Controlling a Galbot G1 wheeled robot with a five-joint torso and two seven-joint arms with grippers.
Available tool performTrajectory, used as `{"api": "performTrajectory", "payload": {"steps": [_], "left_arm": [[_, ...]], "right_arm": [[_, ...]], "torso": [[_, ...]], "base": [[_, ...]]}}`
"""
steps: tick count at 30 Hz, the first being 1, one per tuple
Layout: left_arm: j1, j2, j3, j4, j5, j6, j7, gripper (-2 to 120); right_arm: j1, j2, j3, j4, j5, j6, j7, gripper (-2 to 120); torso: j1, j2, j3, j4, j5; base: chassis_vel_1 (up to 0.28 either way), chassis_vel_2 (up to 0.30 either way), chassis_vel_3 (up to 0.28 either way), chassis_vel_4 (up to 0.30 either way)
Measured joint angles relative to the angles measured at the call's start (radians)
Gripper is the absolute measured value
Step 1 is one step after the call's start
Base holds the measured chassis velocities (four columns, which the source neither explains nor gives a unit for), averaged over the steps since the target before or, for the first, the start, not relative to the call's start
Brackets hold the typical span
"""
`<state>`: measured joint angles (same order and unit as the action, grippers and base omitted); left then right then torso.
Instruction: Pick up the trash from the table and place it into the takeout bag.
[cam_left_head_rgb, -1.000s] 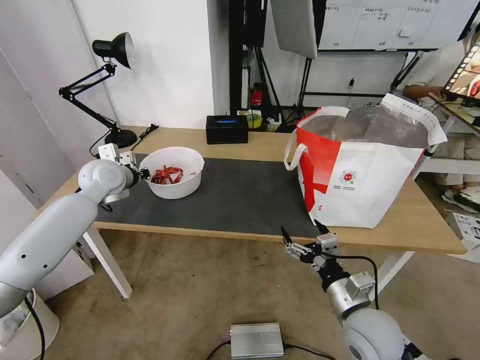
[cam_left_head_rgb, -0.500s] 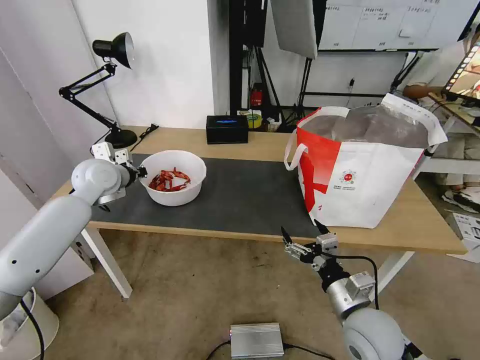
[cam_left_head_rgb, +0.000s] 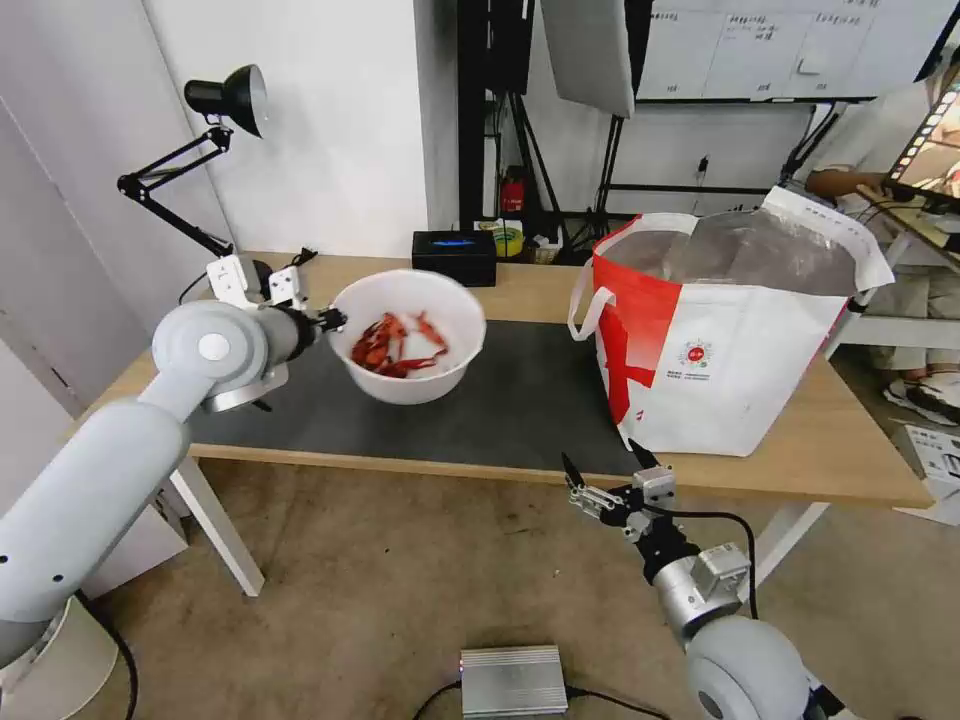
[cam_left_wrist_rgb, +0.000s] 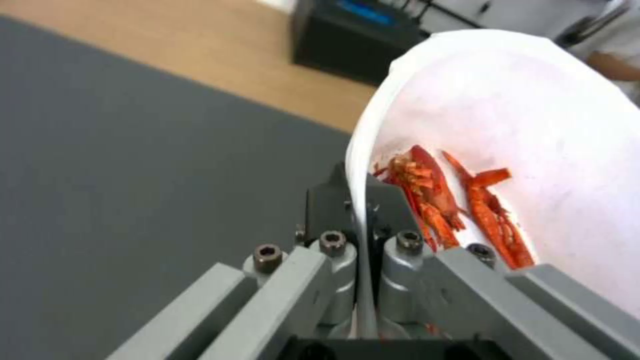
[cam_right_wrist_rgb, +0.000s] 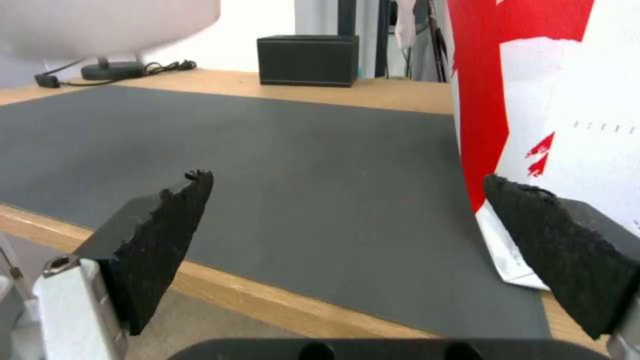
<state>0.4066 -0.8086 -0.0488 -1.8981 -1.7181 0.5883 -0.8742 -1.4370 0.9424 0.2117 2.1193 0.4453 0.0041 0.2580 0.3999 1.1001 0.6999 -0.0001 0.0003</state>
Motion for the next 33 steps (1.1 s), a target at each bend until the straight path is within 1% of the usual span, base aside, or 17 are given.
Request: {"api": "performTrajectory", "payload": {"steps": [2,5,8,10,11,14,16,18,22,25,26,29,30,33], "left_arm": [[-0.028,-0.012,0.014,-0.026,-0.024,-0.003,-0.021,0],[-0.056,-0.024,0.024,-0.036,-0.044,-0.005,-0.034,0],[-0.086,-0.036,0.036,-0.034,-0.058,-0.006,-0.046,0],[-0.129,-0.053,0.063,-0.025,-0.07,-0.01,-0.057,0],[-0.129,-0.053,0.063,-0.025,-0.07,-0.01,-0.057,0],[-0.192,-0.087,0.104,-0.001,-0.084,-0.018,-0.068,0],[-0.209,-0.097,0.115,0.008,-0.088,-0.021,-0.073,0],[-0.257,-0.127,0.145,0.029,-0.1,-0.027,-0.09,0],[-0.291,-0.15,0.168,0.044,-0.105,-0.03,-0.1,0],[-0.348,-0.204,0.199,0.079,-0.107,-0.039,-0.114,0],[-0.348,-0.204,0.199,0.079,-0.107,-0.039,-0.114,0],[-0.4,-0.253,0.221,0.116,-0.107,-0.042,-0.119,0],[-0.4,-0.253,0.221,0.116,-0.107,-0.042,-0.119,0],[-0.458,-0.309,0.248,0.16,-0.107,-0.05,-0.13,0]], "right_arm": [[0.0,0.0,0.0,0.0,0.0,0.0,0.0,100],[0.0,0.0,0.0,0.0,0.0,0.0,0.0,100],[0.0,0.0,0.0,0.0,0.0,0.0,0.0,100],[0.0,0.0,0.0,0.0,0.0,0.0,0.0,100],[0.0,0.0,0.0,0.0,0.0,0.0,0.0,100],[0.0,0.0,0.0,0.0,0.0,0.0,0.0,100],[0.0,0.0,0.0,0.0,0.0,0.0,0.0,100],[0.0,0.0,0.0,0.0,0.0,0.0,0.0,100],[0.0,0.0,0.0,0.0,0.0,0.0,0.0,100],[0.0,0.0,0.0,0.0,0.0,0.0,0.0,100],[0.0,0.0,0.0,0.0,0.0,0.0,0.0,100],[0.0,0.0,0.0,0.0,0.0,0.0,0.0,100],[0.0,0.0,0.0,0.0,0.0,0.0,0.0,100],[0.0,0.0,0.0,0.0,0.0,0.0,0.0,100]], "torso": [[0.0,0.0,0.0,0.0,-0.0002],[0.0,0.0,0.0,0.0001,-0.0002],[0.0,0.0,0.0,0.0002,-0.0002],[0.0,0.0,0.0,0.0001,-0.0003],[0.0,0.0,0.0,0.0001,-0.0003],[0.0,0.0,0.0,0.0,-0.0002],[0.0,0.0,0.0,0.0,-0.0001],[0.0,0.0,0.0,0.0001,-0.0003],[0.0,0.0,0.0,0.0001,-0.0002],[0.0,0.0,0.0,0.0,-0.0002],[0.0,0.0,0.0,0.0,-0.0002],[0.0,0.0,0.0,0.0,-0.0001],[0.0,0.0,0.0,0.0,-0.0001],[0.0,0.0,0.0,0.0001,-0.0002]], "base": [[0.0,0.0,0.0,0.0],[0.0,0.0,0.0,0.0],[0.0,0.0,0.0,0.0],[0.0,0.0,0.0,0.0],[0.0,0.0,0.0,0.0],[0.0,0.0,0.0,0.0],[0.0,0.0,0.0,0.0],[0.0,0.0,0.0,0.0],[0.0,0.0,0.0,0.0],[0.0,0.0,0.0,0.0],[0.0,0.0,0.0,0.0],[0.0,0.0,0.0,0.0],[0.0,0.0,0.0,0.0],[0.0,0.0,0.0,0.0]]}}
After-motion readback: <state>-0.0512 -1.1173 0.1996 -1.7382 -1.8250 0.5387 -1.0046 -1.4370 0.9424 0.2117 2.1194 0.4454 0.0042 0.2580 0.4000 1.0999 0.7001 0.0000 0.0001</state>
